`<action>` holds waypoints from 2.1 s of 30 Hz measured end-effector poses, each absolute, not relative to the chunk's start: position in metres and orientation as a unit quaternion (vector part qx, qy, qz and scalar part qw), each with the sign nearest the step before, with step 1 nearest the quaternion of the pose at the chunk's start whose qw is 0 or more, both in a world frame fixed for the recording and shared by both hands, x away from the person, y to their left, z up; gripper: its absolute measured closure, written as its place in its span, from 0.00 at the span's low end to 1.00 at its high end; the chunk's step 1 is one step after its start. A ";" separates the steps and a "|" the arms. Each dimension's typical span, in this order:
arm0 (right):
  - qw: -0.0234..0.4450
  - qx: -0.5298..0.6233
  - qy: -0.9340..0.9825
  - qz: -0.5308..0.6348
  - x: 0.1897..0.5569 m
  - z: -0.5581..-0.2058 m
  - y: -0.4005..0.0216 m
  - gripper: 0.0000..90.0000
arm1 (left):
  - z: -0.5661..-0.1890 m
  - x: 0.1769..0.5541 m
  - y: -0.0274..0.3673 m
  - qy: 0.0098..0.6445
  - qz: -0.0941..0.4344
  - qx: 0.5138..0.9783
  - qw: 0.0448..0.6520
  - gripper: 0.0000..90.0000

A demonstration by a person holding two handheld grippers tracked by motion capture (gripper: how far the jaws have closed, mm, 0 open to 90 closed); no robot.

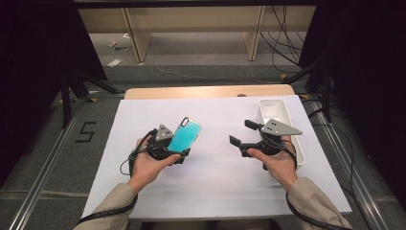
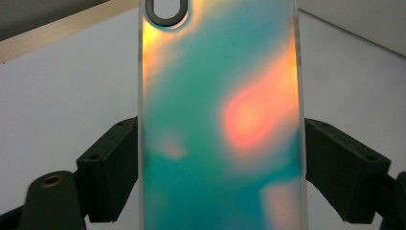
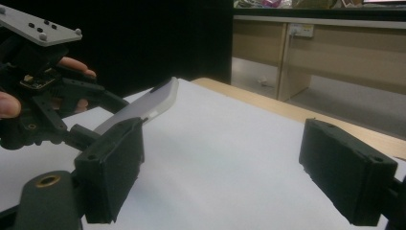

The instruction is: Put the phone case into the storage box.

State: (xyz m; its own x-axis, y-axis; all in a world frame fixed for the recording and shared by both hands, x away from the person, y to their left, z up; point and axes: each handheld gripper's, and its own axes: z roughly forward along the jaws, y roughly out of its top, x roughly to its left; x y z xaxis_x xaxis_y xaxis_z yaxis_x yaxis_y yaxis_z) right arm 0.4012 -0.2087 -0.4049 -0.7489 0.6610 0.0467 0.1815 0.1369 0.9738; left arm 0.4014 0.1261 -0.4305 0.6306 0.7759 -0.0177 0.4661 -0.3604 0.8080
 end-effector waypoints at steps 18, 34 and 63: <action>0.196 0.289 0.731 0.586 0.408 -0.406 -0.194 0.18 | -0.431 0.397 0.112 0.370 0.185 0.811 0.413 0.19; 0.191 0.296 0.734 0.580 0.415 -0.409 -0.185 0.19 | -0.430 0.395 0.103 0.360 0.181 0.814 0.418 0.19; 0.180 0.307 0.730 0.583 0.430 -0.409 -0.169 0.19 | -0.429 0.393 0.084 0.345 0.175 0.817 0.427 0.19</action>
State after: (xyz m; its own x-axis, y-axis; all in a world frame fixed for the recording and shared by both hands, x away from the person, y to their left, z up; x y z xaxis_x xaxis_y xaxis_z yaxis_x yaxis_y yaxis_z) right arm 0.4297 -0.1693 -0.4087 -0.7471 0.6578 0.0955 0.2386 0.1313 0.9622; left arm 0.3932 0.0843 -0.4290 0.7015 0.7126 -0.0092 0.4141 -0.3971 0.8190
